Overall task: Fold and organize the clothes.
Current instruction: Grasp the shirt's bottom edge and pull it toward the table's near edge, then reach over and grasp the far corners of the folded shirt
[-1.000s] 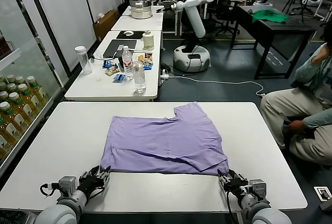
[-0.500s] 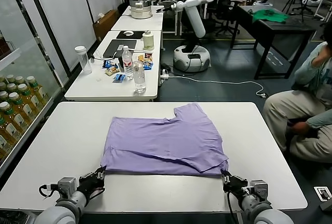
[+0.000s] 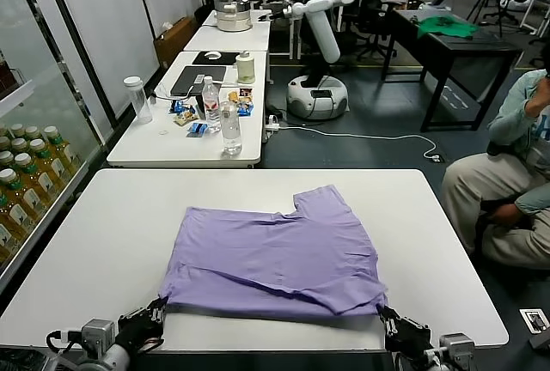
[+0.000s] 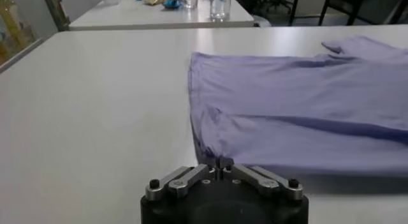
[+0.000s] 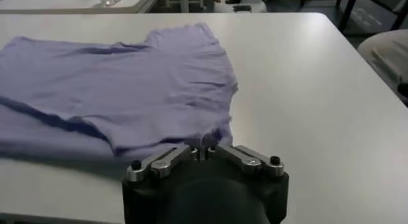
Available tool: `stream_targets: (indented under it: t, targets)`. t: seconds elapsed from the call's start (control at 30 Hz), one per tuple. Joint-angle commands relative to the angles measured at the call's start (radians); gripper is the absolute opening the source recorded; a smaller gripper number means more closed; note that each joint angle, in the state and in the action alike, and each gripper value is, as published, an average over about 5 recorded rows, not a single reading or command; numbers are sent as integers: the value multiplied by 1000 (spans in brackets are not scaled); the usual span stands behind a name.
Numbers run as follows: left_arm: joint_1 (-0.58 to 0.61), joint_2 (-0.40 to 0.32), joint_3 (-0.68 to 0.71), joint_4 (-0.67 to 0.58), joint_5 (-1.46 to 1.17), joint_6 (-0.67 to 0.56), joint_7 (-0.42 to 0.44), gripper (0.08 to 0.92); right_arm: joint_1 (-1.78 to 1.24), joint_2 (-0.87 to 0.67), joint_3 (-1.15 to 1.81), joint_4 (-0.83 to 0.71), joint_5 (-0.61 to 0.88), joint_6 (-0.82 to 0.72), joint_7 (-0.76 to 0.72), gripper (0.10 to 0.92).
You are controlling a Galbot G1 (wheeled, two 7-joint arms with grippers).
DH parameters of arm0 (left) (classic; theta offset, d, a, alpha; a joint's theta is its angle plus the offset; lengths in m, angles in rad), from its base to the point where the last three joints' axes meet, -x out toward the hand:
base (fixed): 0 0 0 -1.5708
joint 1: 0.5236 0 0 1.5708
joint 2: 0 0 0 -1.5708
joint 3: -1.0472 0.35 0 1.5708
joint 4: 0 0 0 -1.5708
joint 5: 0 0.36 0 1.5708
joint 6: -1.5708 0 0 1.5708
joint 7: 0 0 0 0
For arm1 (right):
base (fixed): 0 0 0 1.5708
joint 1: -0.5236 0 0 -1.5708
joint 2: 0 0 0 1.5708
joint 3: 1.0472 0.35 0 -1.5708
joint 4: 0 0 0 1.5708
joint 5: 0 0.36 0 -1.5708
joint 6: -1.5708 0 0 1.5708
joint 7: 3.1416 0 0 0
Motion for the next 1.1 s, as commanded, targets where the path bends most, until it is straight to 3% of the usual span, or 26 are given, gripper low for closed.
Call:
stream_targets:
  t: [0.03,0.27,0.43,0.57,0.7,1.1]
  targets:
    - [26,2,-90,-57,11,0,19,303,-26,-8,92,75,8,5,-3,367]
    - [-275,25,-35,27,-31,-1,64,502,556,-45,-102,-157,114,-27,83,575]
    - [-548,62,101,218,-34,0,117,649,932,-9,-372,-440,102,-27,92,713]
    - [-687,70,192,358,-53,0,168,758,1107,57,-467,-630,88,-25,83,804]
    - [-803,68,274,482,-61,0,192,814,1220,127,-522,-792,62,-25,74,821]
    - [-972,21,410,769,-19,-18,295,823,1346,345,-518,-1184,-27,3,60,823]
